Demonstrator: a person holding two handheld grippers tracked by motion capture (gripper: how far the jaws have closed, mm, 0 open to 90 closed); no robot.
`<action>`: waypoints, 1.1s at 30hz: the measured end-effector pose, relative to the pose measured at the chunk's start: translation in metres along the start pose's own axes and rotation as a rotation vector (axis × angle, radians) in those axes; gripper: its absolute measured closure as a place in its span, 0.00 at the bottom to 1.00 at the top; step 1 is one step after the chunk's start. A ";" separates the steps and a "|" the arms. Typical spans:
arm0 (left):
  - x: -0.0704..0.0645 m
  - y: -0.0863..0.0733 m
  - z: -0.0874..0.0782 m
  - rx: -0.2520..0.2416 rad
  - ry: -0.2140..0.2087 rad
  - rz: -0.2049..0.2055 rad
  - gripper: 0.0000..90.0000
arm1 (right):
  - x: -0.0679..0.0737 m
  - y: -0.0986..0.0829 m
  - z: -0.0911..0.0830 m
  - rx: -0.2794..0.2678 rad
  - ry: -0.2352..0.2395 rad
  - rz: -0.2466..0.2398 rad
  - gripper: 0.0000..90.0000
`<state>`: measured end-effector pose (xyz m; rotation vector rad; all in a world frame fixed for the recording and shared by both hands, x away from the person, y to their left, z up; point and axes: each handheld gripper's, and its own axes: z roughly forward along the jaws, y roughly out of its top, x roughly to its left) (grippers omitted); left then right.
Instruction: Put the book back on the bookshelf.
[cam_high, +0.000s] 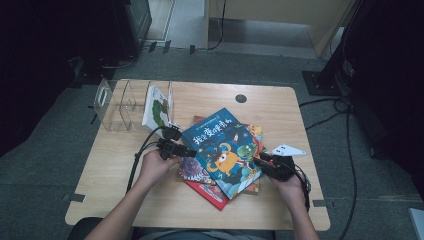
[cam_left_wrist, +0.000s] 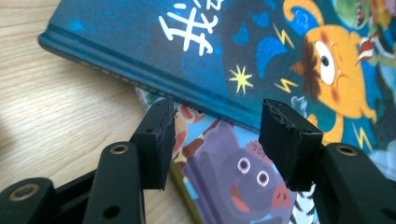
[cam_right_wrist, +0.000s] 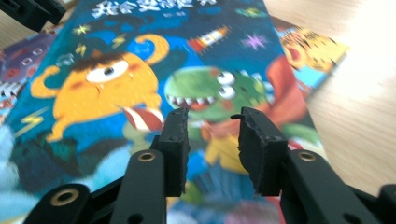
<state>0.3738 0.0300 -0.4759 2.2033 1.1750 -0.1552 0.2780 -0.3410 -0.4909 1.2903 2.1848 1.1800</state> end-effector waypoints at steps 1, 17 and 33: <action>0.002 0.000 0.001 -0.013 -0.014 -0.007 0.53 | -0.001 -0.002 -0.002 -0.001 -0.005 0.005 0.72; -0.003 -0.001 0.004 -0.030 0.031 0.058 0.53 | -0.014 -0.025 -0.025 0.024 -0.058 0.068 0.91; -0.007 -0.006 0.005 -0.060 0.101 0.078 0.65 | -0.019 -0.030 -0.028 0.076 -0.072 0.097 0.93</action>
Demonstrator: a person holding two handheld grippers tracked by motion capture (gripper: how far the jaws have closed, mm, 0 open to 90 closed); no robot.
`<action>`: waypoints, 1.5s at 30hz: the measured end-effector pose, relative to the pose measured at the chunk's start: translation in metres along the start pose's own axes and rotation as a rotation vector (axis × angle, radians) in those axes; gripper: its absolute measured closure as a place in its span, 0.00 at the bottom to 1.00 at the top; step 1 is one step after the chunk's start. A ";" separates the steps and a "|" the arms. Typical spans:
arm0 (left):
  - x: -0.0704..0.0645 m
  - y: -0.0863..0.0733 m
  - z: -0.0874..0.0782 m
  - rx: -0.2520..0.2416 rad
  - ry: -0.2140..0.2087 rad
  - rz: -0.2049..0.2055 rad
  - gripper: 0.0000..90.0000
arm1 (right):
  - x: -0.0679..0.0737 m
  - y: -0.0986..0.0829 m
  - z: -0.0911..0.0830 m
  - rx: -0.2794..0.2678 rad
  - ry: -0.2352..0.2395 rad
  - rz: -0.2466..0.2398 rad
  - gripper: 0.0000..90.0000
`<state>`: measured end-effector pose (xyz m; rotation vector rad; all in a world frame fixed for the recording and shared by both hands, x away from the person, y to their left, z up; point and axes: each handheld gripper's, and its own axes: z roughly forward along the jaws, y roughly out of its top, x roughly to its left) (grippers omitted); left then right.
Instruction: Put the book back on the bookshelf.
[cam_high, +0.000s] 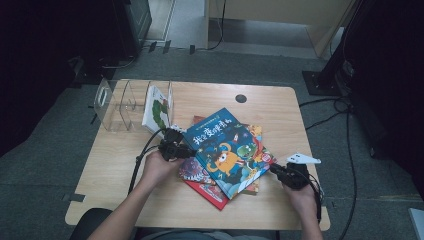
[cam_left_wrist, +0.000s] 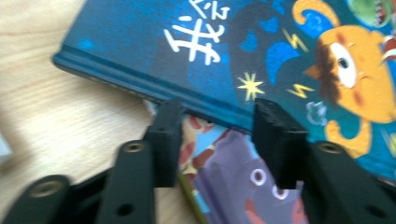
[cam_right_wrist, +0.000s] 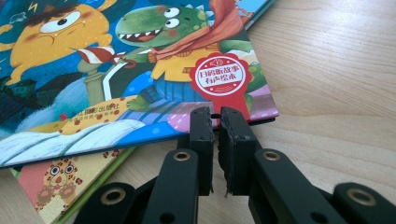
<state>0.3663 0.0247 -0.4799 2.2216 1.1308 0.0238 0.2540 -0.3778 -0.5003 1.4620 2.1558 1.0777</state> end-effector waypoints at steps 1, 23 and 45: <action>0.000 0.000 0.000 0.000 0.000 0.000 0.67 | 0.000 0.000 0.000 0.000 0.000 0.000 0.93; 0.007 -0.003 -0.001 -0.026 -0.003 -0.044 0.87 | -0.009 0.006 0.006 -0.004 0.015 0.040 0.94; -0.009 -0.004 0.008 -0.019 -0.090 -0.027 0.96 | -0.022 0.009 0.008 -0.010 0.000 0.107 1.00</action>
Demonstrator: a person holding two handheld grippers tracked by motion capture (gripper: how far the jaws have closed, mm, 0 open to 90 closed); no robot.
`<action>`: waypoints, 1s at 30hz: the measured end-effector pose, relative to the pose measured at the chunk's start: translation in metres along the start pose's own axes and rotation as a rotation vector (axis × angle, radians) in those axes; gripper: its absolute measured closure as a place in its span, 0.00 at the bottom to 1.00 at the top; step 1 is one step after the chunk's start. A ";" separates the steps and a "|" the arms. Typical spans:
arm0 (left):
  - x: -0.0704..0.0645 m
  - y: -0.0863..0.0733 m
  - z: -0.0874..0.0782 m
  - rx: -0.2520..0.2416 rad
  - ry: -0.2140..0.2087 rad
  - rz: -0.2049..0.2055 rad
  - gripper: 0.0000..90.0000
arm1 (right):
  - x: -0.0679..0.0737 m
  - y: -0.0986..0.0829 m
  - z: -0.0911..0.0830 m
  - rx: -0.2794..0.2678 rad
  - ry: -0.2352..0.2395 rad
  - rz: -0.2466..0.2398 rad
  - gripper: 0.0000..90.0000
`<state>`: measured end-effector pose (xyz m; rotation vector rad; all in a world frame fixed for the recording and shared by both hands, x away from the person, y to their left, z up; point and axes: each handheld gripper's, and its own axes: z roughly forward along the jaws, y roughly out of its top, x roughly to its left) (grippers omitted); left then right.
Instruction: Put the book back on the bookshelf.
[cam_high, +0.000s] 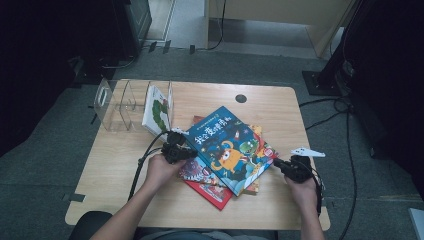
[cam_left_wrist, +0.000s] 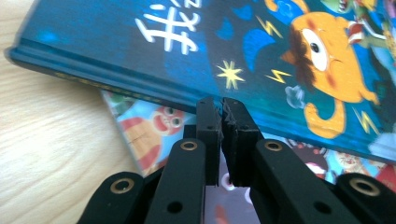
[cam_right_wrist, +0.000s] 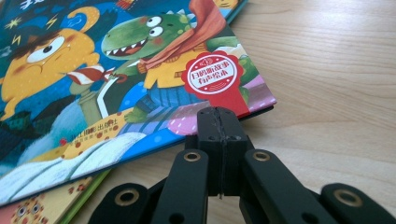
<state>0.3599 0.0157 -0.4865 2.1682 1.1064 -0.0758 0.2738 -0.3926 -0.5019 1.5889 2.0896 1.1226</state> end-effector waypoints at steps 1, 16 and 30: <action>-0.002 0.000 0.001 -0.006 0.006 0.003 0.96 | -0.003 0.001 0.001 -0.002 -0.003 0.006 1.00; -0.010 -0.001 0.009 -0.037 -0.018 -0.003 0.96 | -0.018 0.014 0.012 -0.023 -0.024 0.037 1.00; -0.016 0.000 0.008 -0.028 0.011 -0.012 0.92 | -0.025 0.026 0.024 -0.037 -0.035 0.041 1.00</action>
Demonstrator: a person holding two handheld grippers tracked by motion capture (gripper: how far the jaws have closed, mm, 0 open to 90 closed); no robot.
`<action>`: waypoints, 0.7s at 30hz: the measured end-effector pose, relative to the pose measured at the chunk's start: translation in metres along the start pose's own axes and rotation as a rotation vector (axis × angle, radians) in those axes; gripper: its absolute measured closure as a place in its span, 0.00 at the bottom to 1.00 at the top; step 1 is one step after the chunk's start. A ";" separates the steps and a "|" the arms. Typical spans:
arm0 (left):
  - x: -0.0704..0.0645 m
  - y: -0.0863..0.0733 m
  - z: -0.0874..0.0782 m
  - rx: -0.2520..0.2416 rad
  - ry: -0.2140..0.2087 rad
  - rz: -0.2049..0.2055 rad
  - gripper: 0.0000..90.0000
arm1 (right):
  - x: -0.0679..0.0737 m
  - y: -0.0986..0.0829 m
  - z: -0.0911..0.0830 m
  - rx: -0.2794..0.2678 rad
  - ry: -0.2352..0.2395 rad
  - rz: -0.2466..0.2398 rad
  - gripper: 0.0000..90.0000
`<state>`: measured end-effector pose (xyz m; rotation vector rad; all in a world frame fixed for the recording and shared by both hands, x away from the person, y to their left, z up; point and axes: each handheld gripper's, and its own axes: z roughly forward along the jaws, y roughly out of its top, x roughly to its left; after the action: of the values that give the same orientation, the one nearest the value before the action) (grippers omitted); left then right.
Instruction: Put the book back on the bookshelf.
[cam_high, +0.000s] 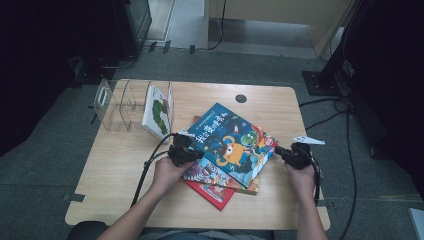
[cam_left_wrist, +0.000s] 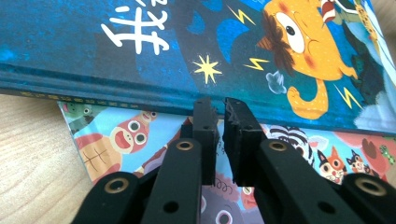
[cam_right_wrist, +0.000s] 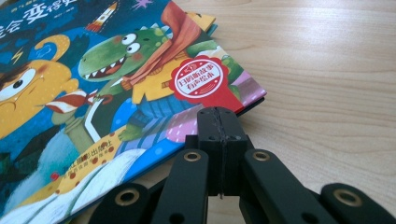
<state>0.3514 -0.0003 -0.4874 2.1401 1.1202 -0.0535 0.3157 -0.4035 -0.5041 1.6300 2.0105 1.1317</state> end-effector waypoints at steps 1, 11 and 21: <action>0.001 0.000 -0.002 0.008 0.005 -0.012 0.92 | 0.000 0.001 0.001 -0.002 0.000 0.004 1.00; 0.030 -0.017 -0.032 -0.021 0.049 -0.095 0.93 | -0.007 0.010 0.008 -0.016 -0.011 0.027 1.00; 0.035 -0.023 -0.044 -0.030 0.086 -0.085 0.92 | -0.008 0.020 0.018 -0.006 -0.035 0.008 1.00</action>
<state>0.3445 0.0592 -0.4795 2.0847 1.2533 0.0170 0.3441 -0.4035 -0.5025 1.6454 1.9782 1.1028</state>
